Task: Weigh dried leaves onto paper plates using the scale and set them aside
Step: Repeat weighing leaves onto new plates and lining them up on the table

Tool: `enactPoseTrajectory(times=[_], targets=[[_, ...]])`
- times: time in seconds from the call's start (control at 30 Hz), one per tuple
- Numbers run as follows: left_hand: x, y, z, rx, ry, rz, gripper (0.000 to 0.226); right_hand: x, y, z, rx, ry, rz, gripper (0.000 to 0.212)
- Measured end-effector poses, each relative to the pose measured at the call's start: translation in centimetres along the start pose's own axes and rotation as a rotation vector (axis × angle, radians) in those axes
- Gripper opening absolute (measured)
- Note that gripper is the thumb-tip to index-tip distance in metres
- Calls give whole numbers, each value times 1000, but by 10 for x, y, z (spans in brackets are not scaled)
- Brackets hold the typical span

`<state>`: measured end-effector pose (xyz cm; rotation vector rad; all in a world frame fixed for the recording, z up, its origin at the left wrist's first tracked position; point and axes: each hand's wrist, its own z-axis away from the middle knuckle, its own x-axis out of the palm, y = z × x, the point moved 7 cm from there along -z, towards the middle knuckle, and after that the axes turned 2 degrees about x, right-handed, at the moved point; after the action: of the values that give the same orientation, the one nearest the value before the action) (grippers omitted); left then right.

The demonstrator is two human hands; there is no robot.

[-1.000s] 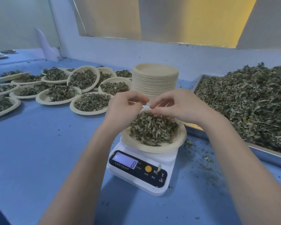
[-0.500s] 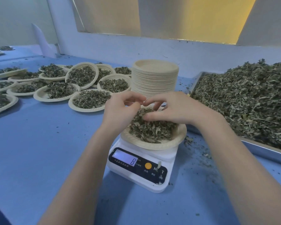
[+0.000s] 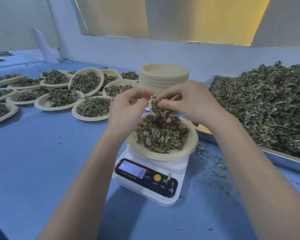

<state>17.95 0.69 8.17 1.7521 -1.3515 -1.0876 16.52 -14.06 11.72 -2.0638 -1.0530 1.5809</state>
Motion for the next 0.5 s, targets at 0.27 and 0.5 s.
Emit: enactPoseTrajectory(times=[0.27,0.5], targets=[[19,30,-17,-30,-52,51,21,-18,-3,4,-21,105,-201,16],[31,36,-19,-9,-101,11,26,-27,4,0,-35,148,-181,18]])
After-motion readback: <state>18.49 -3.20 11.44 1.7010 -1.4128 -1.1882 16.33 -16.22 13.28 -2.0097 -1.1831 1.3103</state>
